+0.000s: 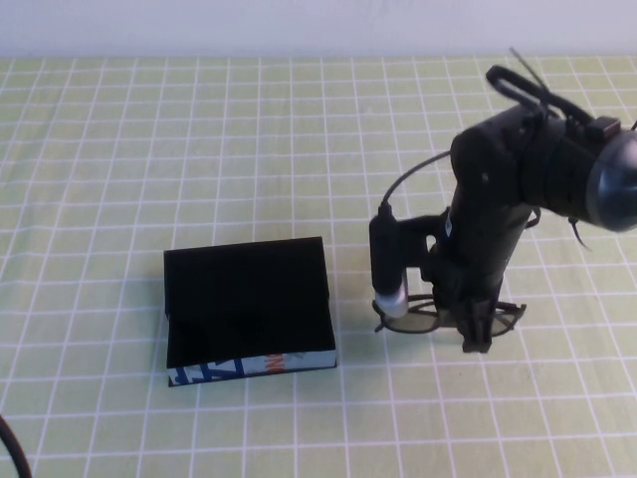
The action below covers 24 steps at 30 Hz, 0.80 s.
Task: Return glasses to glasses case
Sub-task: Pick up the glasses from the table, then place the glasses in the glasses case
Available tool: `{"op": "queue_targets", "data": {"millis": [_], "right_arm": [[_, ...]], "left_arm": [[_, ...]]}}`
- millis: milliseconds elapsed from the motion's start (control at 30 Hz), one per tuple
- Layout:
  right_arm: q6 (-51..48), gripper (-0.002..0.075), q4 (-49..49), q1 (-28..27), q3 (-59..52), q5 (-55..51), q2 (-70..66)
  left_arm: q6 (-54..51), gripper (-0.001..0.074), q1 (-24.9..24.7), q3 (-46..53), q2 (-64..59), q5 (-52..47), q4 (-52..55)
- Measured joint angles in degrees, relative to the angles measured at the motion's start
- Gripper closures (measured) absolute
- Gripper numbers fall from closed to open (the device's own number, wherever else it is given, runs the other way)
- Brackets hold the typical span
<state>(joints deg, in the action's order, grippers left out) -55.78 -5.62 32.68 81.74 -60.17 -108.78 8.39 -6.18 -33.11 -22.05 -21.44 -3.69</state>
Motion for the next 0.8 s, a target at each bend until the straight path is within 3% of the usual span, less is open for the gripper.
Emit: {"op": "queue_targets", "data": {"millis": [300,800], "right_arm": [[0.0,0.0725,13.3,0.9,14.1,-7.5,1.2],[1.2,0.0725,15.0,12.9,35.1,-10.2,-14.0]], "left_arm": [[0.0,0.0736,0.0,0.0,0.0,0.0,0.0],[0.0,0.0736,0.0,0.0,0.0,-0.7,0.0]]}}
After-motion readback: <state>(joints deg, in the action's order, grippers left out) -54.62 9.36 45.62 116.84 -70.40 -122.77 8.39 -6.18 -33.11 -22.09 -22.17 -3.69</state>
